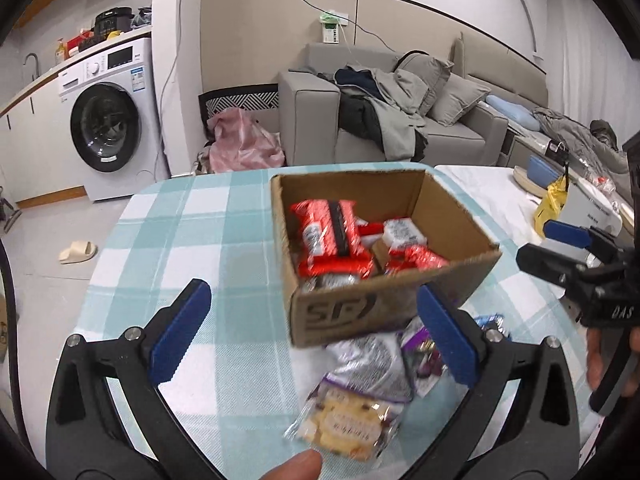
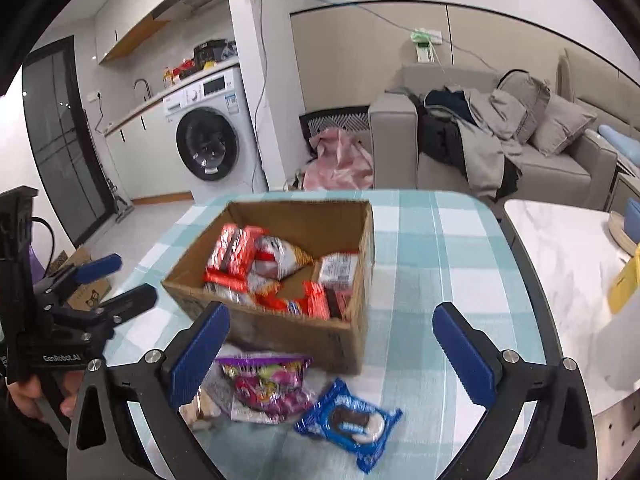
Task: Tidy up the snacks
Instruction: 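Move both open tools back to the remaining snacks, then grasp the white bread bun packet with the left tool while the right tool grasps the blue Oreo pack, then lift both held packs and carry them over the cardboard box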
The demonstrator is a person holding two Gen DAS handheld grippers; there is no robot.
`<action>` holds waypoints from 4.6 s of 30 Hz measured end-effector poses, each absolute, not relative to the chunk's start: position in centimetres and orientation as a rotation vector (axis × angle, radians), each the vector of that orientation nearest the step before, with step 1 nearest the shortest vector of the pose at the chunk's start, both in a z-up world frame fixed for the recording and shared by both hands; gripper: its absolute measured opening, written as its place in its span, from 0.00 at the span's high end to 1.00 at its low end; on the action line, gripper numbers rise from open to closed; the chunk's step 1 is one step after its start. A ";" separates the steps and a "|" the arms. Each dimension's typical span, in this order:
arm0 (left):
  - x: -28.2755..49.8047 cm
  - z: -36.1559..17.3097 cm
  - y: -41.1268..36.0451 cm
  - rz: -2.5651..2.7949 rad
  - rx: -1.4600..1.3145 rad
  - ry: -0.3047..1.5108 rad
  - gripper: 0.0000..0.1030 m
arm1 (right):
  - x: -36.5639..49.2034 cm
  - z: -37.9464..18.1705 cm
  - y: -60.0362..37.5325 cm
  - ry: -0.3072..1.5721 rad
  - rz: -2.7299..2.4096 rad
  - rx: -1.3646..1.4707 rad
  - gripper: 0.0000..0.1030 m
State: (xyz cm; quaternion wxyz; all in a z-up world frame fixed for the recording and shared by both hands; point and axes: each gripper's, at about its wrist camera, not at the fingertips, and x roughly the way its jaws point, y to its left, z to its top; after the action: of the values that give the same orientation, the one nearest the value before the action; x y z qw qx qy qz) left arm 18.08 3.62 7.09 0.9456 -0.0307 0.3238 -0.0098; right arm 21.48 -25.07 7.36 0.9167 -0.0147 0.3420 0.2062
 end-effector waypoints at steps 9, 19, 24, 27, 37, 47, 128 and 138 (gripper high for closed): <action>14.5 4.1 4.2 -0.009 -0.075 0.717 0.01 | 19.7 5.1 -25.8 0.746 0.408 -0.050 0.00; 13.6 1.7 3.3 -0.031 -0.055 0.749 0.01 | 19.2 1.8 -26.2 0.831 0.396 -0.059 0.00; 13.9 0.3 3.2 -0.010 -0.049 0.781 0.01 | 19.2 0.4 -26.2 0.859 0.387 -0.068 0.00; 14.0 -0.5 3.3 -0.013 -0.054 0.799 0.01 | 19.3 -0.1 -26.2 0.871 0.391 -0.071 0.00; 14.2 -3.1 2.8 -0.045 -0.058 0.864 0.01 | 19.6 -2.6 -26.5 0.932 0.385 -0.064 0.00; 15.1 -4.7 1.9 -0.097 -0.033 0.913 0.01 | 20.9 -4.6 -24.9 0.990 0.416 -0.103 0.00; 12.5 -0.1 2.2 -0.132 -0.101 0.792 0.35 | 17.1 0.4 -29.2 0.790 0.412 0.093 0.56; 12.0 4.1 2.8 -0.097 -0.107 0.693 0.35 | 15.9 4.0 -28.3 0.715 0.458 0.089 0.56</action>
State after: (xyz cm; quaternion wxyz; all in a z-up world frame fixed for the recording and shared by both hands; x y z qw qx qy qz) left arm 12.05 2.81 4.11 0.9380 -0.0524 0.3393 -0.0475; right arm 15.92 -28.34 3.96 0.9103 0.0430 0.3468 0.2220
